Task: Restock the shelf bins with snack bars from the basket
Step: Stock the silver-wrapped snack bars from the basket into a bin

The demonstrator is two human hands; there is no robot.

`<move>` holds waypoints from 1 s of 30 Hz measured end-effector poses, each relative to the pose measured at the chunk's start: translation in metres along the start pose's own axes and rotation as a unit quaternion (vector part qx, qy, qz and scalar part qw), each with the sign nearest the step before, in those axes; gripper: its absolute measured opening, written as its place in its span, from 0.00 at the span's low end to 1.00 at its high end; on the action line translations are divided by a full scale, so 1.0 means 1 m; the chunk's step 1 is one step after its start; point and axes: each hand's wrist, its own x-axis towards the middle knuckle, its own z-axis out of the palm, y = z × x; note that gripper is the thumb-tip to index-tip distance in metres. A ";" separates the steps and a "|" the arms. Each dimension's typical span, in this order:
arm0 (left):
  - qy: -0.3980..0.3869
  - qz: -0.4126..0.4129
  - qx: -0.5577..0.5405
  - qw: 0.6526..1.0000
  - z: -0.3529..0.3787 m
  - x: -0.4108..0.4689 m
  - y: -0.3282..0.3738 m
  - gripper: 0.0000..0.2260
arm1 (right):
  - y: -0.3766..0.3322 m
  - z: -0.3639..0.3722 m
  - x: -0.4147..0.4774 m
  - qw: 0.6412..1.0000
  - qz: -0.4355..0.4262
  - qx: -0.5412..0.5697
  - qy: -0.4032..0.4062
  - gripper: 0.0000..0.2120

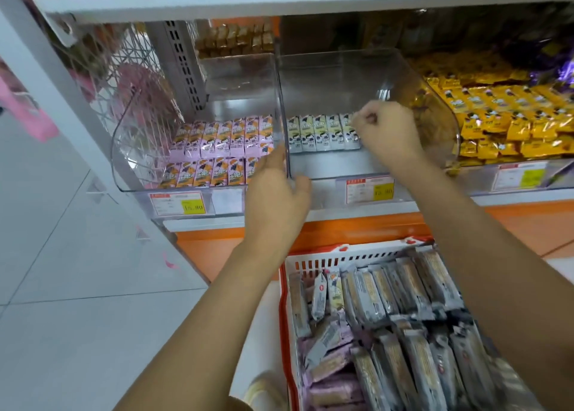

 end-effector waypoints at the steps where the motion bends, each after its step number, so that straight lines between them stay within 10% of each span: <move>1: 0.017 0.006 -0.014 1.000 -0.003 -0.004 -0.003 0.17 | -0.001 -0.010 -0.023 0.999 -0.025 0.018 0.030 0.14; 6: 0.021 0.052 -0.035 0.998 -0.009 -0.033 -0.013 0.04 | 0.031 -0.012 -0.124 0.999 -0.021 0.005 -0.040 0.16; 9: -0.130 0.026 0.067 0.989 0.000 -0.059 -0.017 0.11 | 0.081 0.034 -0.162 0.968 0.062 -0.104 -0.219 0.17; 14: -0.404 -0.067 0.281 0.868 0.015 -0.093 -0.049 0.12 | 0.131 0.083 -0.198 0.849 0.211 -0.229 -0.427 0.06; 20: -0.540 -0.140 0.317 0.767 0.029 -0.111 -0.093 0.08 | 0.133 0.105 -0.218 0.866 0.309 -0.200 -0.339 0.23; 30: -0.581 -0.119 0.337 0.732 0.043 -0.110 -0.098 0.15 | 0.125 0.134 -0.238 0.871 0.372 -0.171 -0.271 0.37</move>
